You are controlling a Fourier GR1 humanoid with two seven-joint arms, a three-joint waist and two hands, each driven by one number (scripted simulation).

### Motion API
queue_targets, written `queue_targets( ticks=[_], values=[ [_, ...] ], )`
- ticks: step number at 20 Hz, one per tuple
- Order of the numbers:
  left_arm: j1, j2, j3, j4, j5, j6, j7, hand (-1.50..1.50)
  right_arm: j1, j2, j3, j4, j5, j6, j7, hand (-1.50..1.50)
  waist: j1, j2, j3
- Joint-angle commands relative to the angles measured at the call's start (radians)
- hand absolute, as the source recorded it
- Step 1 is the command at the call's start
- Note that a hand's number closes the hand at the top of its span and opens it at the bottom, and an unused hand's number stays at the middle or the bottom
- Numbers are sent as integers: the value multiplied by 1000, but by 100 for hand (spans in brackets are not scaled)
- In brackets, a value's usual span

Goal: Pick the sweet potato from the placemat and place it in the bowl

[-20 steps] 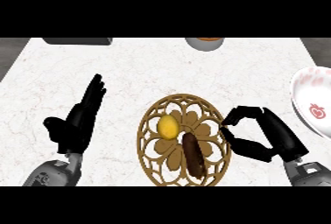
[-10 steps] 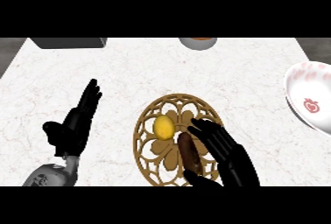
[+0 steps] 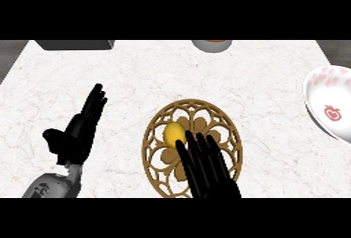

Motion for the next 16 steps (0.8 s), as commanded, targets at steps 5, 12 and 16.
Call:
queue_targets(
  ticks=[5, 12, 16],
  values=[
    [-47, 4, 24, 8, 5, -31, 18, 0, -99, 81, 107, 6, 29, 276, 429, -150, 27, 9, 2],
    [-78, -33, 20, 44, -11, -32, 17, 0, -154, 81, 111, 47, -98, 377, 628, -150, 26, 11, 3],
    [-35, -54, 7, 38, -28, -40, -17, 0, -205, 83, 74, 82, -184, 386, 642, -150, 30, 10, 4]
  ],
)
